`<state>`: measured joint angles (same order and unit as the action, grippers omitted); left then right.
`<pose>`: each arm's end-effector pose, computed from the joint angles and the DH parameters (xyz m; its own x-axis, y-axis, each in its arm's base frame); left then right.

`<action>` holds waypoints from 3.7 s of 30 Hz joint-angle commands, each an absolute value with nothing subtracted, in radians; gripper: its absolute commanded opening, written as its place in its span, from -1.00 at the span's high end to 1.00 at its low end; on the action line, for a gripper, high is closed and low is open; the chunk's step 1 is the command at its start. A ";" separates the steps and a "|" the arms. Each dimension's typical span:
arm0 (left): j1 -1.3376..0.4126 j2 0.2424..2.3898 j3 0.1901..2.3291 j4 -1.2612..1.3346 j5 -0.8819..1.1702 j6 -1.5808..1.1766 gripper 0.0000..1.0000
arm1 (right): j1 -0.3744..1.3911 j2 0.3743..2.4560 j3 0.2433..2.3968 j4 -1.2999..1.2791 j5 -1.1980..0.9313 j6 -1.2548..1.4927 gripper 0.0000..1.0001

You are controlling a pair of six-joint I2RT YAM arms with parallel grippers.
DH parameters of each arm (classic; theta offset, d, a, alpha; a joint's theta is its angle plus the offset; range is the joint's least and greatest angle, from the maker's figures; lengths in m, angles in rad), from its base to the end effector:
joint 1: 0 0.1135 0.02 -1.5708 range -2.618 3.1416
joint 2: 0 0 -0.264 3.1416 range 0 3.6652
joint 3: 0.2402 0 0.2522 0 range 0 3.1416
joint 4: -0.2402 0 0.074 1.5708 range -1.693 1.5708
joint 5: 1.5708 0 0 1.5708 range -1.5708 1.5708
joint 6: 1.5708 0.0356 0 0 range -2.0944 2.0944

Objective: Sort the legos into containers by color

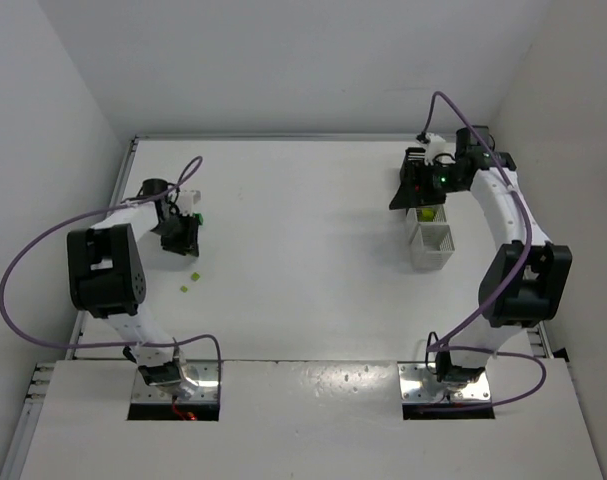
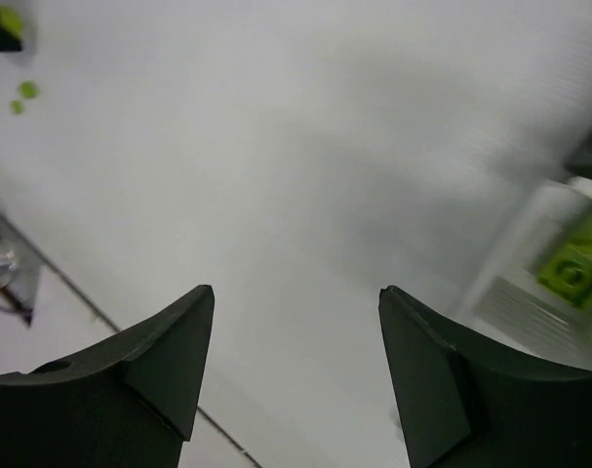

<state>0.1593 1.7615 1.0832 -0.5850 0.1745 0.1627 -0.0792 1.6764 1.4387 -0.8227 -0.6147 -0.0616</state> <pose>0.3282 0.0465 0.1618 -0.9455 0.0097 -0.3255 0.0495 0.9922 -0.1143 0.3509 -0.0073 0.2867 -0.8549 0.0174 -0.5186 -0.2693 0.8393 0.4722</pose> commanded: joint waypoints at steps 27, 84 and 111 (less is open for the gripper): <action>-0.115 1.575 1.270 -1.132 1.451 0.802 0.33 | 0.448 1.996 1.736 -0.493 -1.337 0.277 -0.32; 0.031 1.339 1.083 -0.651 0.696 0.093 -1.00 | 0.289 1.733 1.555 -0.816 -0.782 -0.072 1.00; 0.031 1.235 1.037 -0.560 0.255 0.035 -1.00 | -0.163 1.733 1.500 -0.738 -0.186 -0.088 0.95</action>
